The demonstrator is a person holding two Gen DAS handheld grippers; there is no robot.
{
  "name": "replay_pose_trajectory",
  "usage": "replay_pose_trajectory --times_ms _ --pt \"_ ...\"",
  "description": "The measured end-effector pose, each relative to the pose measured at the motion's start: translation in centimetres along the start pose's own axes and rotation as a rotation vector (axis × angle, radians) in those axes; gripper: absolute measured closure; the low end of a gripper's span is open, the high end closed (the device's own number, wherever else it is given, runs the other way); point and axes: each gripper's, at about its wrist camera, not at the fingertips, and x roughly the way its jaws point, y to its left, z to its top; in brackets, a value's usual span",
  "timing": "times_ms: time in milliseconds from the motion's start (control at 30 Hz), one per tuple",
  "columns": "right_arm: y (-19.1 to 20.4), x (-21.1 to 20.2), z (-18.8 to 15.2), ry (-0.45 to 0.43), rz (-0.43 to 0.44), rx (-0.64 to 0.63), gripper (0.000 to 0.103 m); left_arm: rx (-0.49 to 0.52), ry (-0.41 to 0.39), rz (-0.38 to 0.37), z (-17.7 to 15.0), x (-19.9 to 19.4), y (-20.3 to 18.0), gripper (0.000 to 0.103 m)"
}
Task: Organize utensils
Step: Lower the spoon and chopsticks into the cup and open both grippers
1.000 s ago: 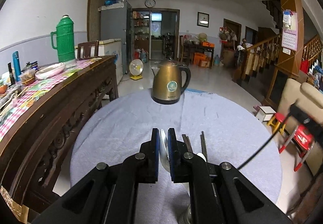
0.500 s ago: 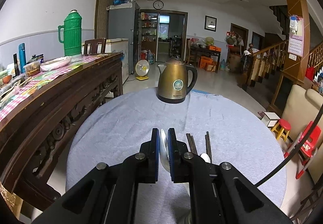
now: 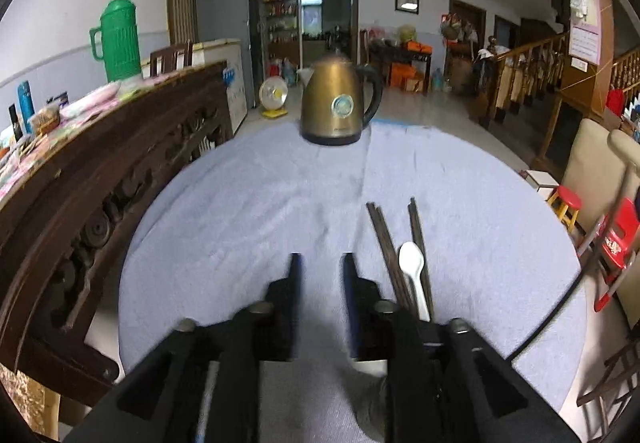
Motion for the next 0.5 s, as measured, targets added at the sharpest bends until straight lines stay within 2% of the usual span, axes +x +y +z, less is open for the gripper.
replay_pose_trajectory --times_ms 67,167,333,500 --pt "-0.8 -0.8 -0.1 -0.036 -0.008 0.025 0.046 -0.009 -0.011 0.016 -0.2 -0.5 0.5 0.064" --pt "-1.6 -1.9 0.0 -0.085 -0.031 0.033 0.045 -0.021 -0.022 0.025 -0.5 -1.5 1.1 0.063" --pt "-3.4 -2.7 -0.5 -0.084 -0.072 0.077 0.045 -0.039 -0.023 0.044 -1.0 -2.9 2.3 0.059" --pt "-4.9 -3.8 -1.3 -0.063 -0.088 0.109 0.045 -0.046 -0.055 0.076 -1.5 -5.5 2.8 0.046"
